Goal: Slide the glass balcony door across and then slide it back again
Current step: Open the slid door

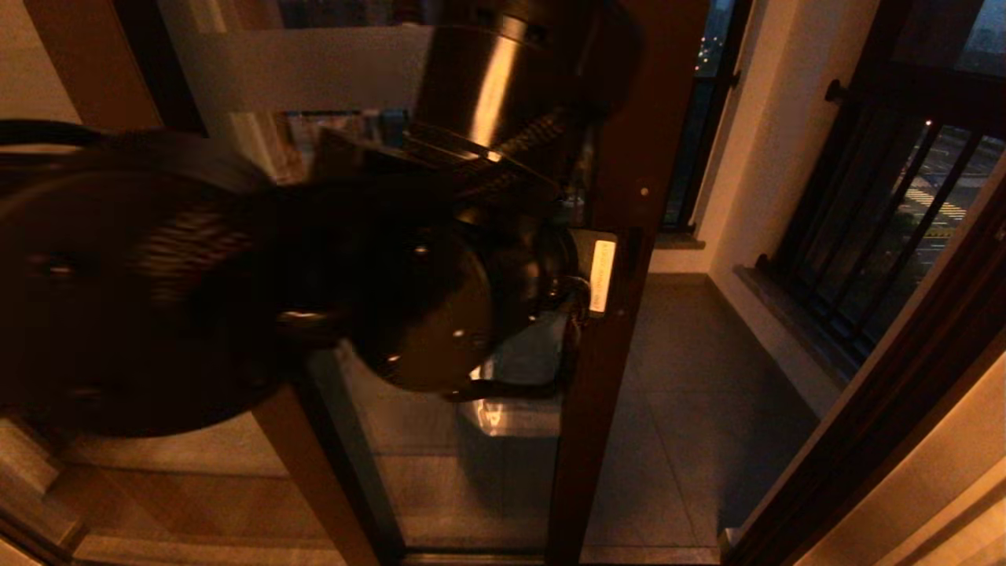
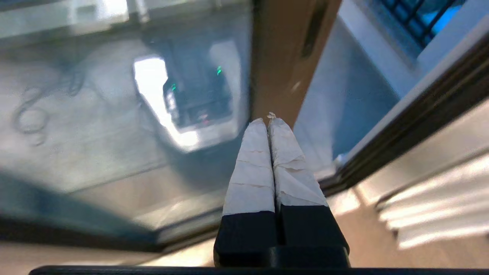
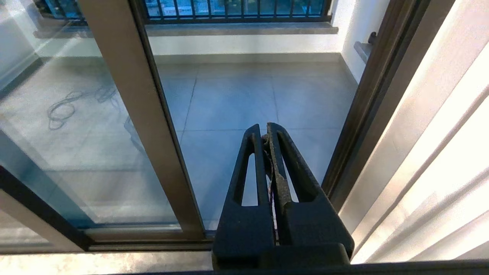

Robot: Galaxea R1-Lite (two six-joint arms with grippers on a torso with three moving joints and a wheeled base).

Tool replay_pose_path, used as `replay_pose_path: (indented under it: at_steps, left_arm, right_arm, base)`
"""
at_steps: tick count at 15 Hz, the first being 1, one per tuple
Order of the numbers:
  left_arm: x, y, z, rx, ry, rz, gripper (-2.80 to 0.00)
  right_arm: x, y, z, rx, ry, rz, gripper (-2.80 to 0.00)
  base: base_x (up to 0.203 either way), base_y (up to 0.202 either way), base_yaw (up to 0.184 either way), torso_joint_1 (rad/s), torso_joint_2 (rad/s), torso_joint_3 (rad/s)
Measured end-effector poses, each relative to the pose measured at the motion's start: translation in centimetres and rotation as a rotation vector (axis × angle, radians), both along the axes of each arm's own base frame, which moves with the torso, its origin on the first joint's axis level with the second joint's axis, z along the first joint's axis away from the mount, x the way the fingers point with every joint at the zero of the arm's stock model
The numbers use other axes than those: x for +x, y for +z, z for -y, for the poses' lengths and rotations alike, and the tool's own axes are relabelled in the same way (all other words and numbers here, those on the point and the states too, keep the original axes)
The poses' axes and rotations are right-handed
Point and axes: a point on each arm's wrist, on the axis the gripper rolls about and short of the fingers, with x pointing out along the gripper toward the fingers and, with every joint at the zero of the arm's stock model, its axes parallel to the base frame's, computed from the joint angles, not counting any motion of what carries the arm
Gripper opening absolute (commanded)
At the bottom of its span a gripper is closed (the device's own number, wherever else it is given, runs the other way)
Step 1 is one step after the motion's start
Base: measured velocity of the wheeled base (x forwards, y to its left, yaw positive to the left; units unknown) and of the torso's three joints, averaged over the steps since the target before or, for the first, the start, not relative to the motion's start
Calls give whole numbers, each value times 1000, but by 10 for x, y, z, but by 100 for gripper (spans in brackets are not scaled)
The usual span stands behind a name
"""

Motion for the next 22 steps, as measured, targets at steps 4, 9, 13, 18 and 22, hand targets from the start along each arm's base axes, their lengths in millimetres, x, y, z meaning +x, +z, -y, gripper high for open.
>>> replay_pose_path:
  at_steps: [4,9,13,18,22]
  left_arm:
    - [26,-15,45,-58,-18,74,-280]
    - [47,-47,81,-30,-28,79,-280]
    - [61,-65,106,0,-50,112,-280]
    - [66,-80,118,-9,-74,117,0]
    - [64,-76,120,-37,-105,128,0]
  right_arm:
    - [0,0,0,0,0,0,-280]
    - [0,0,0,0,0,0,-280]
    - [0,0,0,0,0,0,-280]
    - [0,0,0,0,0,0,-280]
    - [0,0,0,0,0,0,-280]
  base:
    - [0,0,0,0,0,0]
    - [0,0,0,0,0,0]
    - [0,0,0,0,0,0]
    - [0,0,0,0,0,0]
    - [0,0,0,0,0,0]
